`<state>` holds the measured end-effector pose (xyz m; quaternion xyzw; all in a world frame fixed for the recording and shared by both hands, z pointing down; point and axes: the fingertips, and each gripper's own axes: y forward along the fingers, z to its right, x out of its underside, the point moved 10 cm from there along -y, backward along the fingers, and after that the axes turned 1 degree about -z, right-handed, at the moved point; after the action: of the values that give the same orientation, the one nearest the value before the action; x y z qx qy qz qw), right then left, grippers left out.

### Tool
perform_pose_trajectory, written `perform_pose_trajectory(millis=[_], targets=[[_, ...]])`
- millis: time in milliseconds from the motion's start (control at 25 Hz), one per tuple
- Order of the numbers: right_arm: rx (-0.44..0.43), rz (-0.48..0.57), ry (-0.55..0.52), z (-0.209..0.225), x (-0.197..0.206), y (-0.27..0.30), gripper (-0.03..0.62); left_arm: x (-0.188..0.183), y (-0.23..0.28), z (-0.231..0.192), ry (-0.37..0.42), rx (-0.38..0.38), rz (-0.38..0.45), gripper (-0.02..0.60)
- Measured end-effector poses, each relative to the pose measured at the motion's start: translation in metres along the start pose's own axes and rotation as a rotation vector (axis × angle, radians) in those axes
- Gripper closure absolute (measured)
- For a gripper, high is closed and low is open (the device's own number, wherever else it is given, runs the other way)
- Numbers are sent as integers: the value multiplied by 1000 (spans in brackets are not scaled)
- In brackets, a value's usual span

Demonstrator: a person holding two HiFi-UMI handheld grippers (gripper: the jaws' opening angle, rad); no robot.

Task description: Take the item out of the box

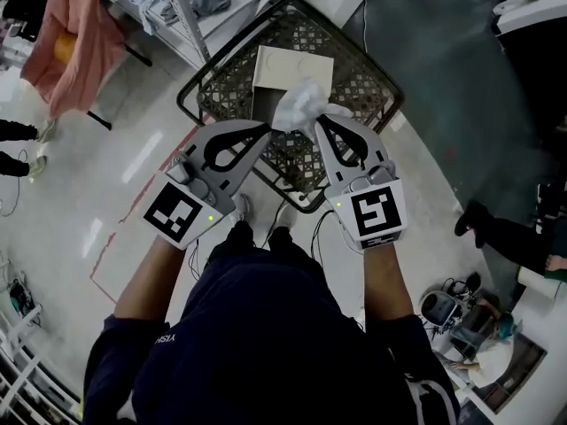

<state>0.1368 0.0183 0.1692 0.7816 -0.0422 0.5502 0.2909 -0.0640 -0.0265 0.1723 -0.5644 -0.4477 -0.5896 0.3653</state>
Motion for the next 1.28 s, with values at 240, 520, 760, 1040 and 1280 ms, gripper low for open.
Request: perform_pose_trajectory(millis=[240, 520, 760, 1040, 1280], targets=[[64, 87, 41, -5, -16, -31, 568, -21, -6, 15, 62, 23, 15, 575], [108, 160, 63, -9, -33, -49, 568, -41, -12, 21, 93, 41, 43, 574], [126, 206, 103, -13, -42, -59, 568, -49, -16, 19, 113, 54, 62, 575], [138, 230, 117, -9, -46, -70, 568, -55, -12, 22, 120, 57, 78, 575], [144, 236, 100, -10, -47, -77, 568, -54, -9, 28, 119, 59, 78, 575]])
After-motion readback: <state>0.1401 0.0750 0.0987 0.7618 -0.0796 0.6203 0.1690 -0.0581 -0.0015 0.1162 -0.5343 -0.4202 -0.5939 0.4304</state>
